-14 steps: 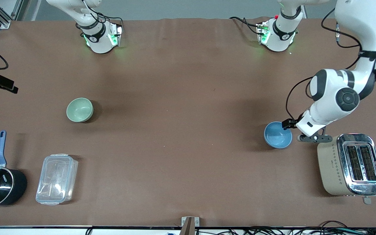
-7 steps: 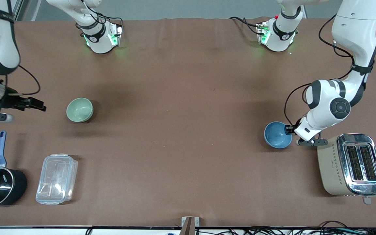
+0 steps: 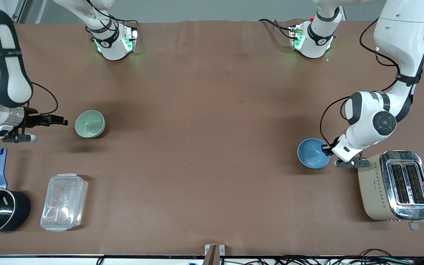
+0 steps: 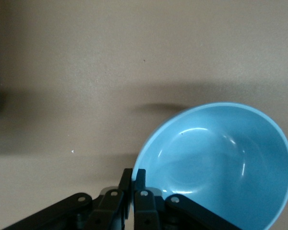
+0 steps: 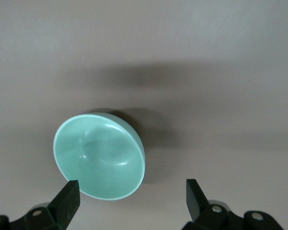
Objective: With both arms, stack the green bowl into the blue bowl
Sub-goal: 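Grasp the green bowl rim with the right gripper while the left gripper drags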
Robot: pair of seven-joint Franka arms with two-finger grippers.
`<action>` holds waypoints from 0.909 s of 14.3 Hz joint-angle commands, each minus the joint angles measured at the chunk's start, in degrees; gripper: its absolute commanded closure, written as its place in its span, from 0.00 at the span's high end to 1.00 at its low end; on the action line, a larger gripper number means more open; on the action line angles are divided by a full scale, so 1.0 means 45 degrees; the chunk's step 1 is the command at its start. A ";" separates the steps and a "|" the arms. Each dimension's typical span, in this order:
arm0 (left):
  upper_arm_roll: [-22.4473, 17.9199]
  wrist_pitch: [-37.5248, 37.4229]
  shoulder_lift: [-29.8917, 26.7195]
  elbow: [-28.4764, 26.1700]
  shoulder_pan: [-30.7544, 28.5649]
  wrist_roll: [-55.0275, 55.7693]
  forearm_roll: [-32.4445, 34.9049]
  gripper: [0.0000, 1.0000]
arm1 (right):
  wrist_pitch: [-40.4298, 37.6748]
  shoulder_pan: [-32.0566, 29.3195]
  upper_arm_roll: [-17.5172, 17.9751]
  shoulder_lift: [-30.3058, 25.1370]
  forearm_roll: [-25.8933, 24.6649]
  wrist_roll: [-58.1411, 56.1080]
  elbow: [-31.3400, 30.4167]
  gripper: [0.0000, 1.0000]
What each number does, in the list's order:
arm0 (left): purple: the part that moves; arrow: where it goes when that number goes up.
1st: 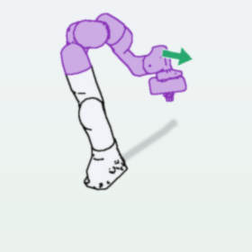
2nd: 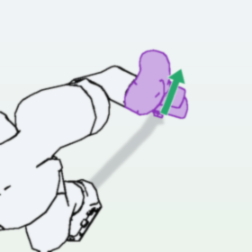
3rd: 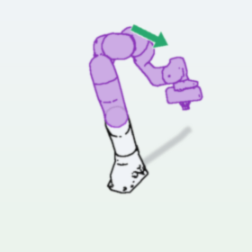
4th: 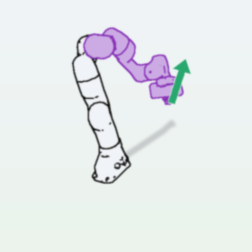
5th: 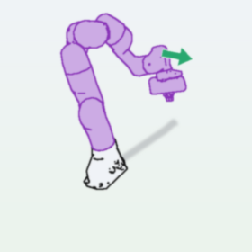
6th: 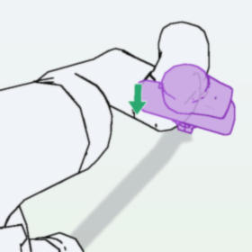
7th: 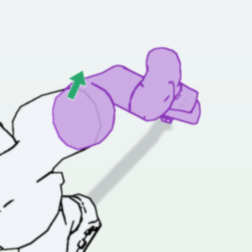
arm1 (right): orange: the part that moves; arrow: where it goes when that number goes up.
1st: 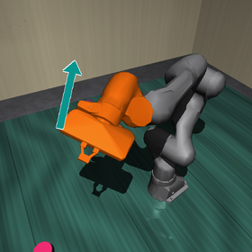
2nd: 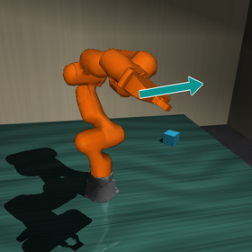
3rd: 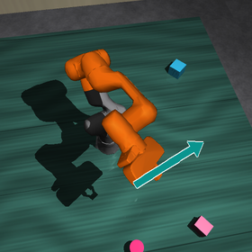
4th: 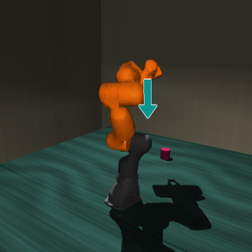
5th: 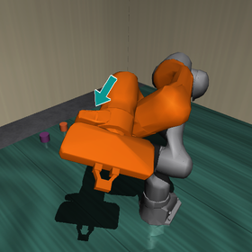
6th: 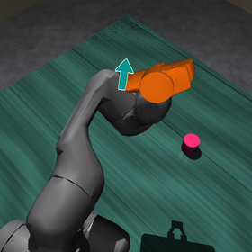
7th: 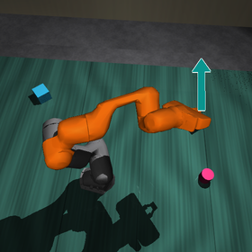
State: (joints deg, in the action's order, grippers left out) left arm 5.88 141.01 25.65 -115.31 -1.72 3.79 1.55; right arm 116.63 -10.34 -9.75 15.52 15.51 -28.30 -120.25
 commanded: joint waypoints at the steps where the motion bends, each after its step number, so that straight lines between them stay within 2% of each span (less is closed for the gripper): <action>1: 0.0681 -0.1467 -0.0542 0.0640 0.0012 0.0931 -0.0033 0.00 | 0.0021 -0.0671 -0.0176 0.0981 0.2345 -0.2493 -0.0289 0.97; 2: 0.0956 -0.2014 -0.0718 0.0798 0.0031 0.1380 -0.0052 0.00 | 0.0001 -0.0672 -0.0468 0.1391 0.3030 -0.3139 -0.0269 0.95; 4: 0.1677 -0.2758 -0.0934 0.1265 0.0031 0.2473 -0.0052 0.00 | 0.0001 -0.0652 -0.0491 0.1823 0.3951 -0.3438 -0.0269 0.87; 6: 0.2419 -0.3695 -0.0974 0.1851 0.0031 0.3626 -0.0033 0.00 | 0.0040 -0.0594 -0.0491 0.2135 0.4169 -0.3439 -0.0269 0.58; 7: 0.2810 -0.4009 -0.0935 0.2163 0.0050 0.4308 -0.0052 0.00 | 0.0059 -0.0594 -0.0491 0.2292 0.4189 -0.3439 -0.0289 0.39; 8: 0.3142 -0.4109 -0.0896 0.2282 0.0128 0.5049 -0.0033 0.00 | 0.0117 -0.0555 -0.0491 0.2429 0.4402 -0.3439 -0.0250 0.14; 9: 0.3494 -0.4110 -0.0838 0.2303 0.0187 0.5734 0.0006 0.00 | 0.0137 -0.0477 -0.0510 0.2430 0.4791 -0.3439 -0.0230 0.05; 10: 0.3787 -0.3974 -0.0779 0.2303 0.0380 0.6340 0.0064 0.00 | 0.0137 -0.0438 -0.0510 0.2430 0.4814 -0.3419 -0.0211 0.04; 13: 0.3849 -0.3234 -0.0390 0.2478 0.1706 0.8212 -0.0033 0.00 | 0.0040 0.0127 -0.0607 0.2255 0.4775 -0.3011 -0.0074 0.03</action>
State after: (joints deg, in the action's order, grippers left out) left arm 23.11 124.74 22.03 -105.81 2.60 35.36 1.55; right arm 116.90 -11.69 -11.94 26.59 35.78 -42.93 -120.63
